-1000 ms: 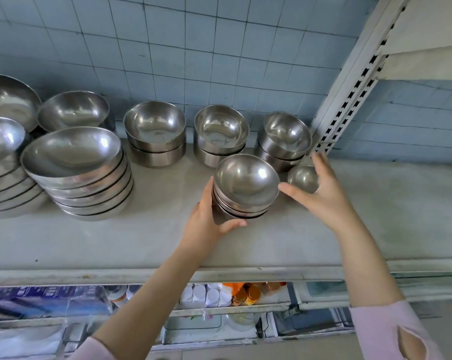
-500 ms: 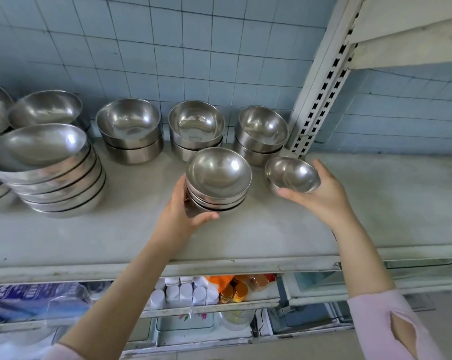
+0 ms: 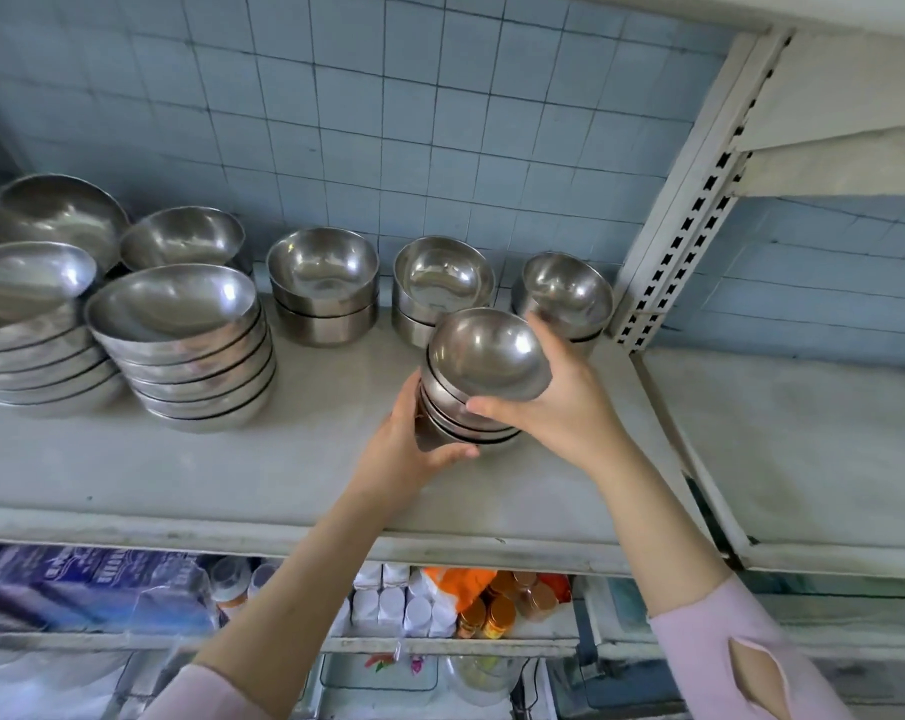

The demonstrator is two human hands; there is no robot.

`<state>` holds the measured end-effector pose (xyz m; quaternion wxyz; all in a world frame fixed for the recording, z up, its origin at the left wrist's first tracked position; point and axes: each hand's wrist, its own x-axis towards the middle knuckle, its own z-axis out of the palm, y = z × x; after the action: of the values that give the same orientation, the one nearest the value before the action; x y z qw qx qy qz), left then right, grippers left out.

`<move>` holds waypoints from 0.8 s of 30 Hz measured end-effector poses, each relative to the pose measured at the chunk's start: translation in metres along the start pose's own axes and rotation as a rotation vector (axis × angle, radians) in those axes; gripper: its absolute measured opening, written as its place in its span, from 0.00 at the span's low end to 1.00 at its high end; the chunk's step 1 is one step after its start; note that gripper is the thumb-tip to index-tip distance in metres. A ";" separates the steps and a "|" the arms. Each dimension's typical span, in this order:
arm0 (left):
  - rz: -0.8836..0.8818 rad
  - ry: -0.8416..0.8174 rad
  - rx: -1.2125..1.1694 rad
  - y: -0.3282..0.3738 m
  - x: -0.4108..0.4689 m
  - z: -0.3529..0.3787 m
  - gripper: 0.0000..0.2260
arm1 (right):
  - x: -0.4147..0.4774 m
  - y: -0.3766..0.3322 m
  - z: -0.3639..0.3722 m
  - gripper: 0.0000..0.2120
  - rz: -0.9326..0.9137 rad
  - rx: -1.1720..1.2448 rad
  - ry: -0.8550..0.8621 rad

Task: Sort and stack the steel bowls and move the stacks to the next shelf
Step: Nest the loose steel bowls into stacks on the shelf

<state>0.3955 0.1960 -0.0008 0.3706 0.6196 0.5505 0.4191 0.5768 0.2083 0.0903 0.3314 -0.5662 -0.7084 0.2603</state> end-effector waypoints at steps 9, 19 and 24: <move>-0.047 -0.025 0.033 -0.003 0.001 -0.011 0.47 | -0.024 0.024 0.004 0.64 0.120 0.149 -0.185; -0.081 -0.012 0.147 -0.021 -0.014 -0.070 0.39 | -0.016 0.000 0.048 0.52 0.060 0.127 -0.189; -0.099 0.039 0.130 -0.031 -0.015 -0.110 0.37 | 0.008 -0.026 0.073 0.57 0.038 0.101 -0.300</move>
<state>0.2813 0.1849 0.0104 0.3390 0.6064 0.6135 0.3755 0.5034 0.2109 0.0644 0.2447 -0.5170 -0.7251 0.3834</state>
